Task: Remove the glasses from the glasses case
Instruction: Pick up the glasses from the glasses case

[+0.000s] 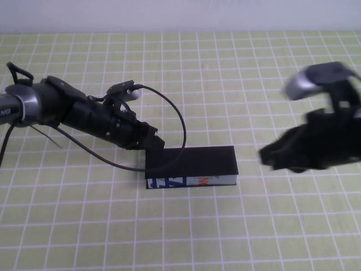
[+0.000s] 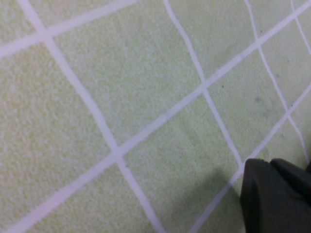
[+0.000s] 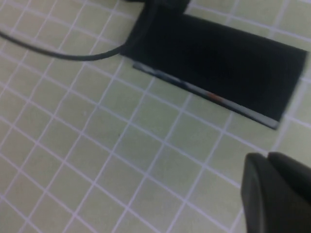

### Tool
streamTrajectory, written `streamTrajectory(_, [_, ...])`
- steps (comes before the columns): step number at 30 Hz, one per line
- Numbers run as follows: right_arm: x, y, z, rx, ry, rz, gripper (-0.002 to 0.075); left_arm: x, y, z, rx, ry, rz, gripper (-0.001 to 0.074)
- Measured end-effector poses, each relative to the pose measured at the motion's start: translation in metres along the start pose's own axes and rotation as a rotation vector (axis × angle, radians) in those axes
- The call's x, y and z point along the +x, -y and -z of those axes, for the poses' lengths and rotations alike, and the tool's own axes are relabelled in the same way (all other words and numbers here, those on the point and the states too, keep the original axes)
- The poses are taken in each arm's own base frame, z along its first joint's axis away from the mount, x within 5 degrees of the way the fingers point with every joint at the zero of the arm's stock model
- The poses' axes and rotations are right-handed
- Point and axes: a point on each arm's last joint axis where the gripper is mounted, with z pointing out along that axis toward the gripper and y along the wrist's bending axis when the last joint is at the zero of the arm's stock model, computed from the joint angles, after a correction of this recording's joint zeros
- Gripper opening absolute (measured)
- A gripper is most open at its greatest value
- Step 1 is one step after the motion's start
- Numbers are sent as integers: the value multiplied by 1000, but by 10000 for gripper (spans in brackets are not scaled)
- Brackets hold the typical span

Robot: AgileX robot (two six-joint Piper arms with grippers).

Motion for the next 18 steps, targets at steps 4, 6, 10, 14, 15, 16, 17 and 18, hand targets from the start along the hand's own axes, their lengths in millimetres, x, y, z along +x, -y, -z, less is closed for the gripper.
streamTrajectory(4, [-14, -27, -52, -6, -113, 253, -17, 0, 0, 0, 1, -1, 0, -4])
streamTrajectory(6, [-17, -39, -73, -7, -158, 398, -16, 0, 0, 0, 1, -1, 0, -4])
streamTrajectory(10, [-14, -52, -111, -25, -232, 631, 41, 0, 0, 0, 1, -1, 0, -4])
streamTrajectory(14, [-15, -49, -137, -5, -216, 731, 206, 0, 0, 0, 1, -1, 0, -4])
streamTrajectory(15, [-16, -47, -141, 3, -204, 753, 256, 0, 0, 0, 1, -1, 0, -4])
streamTrajectory(16, [-16, -46, -145, 12, -193, 777, 299, 0, 0, 0, 1, -1, 0, -4])
streamTrajectory(17, [-17, -45, -148, 19, -181, 800, 328, 0, 0, 0, 1, -1, 0, -4])
streamTrajectory(18, [-18, -44, -151, 25, -170, 819, 342, 0, 0, 0, 1, -1, 0, -4])
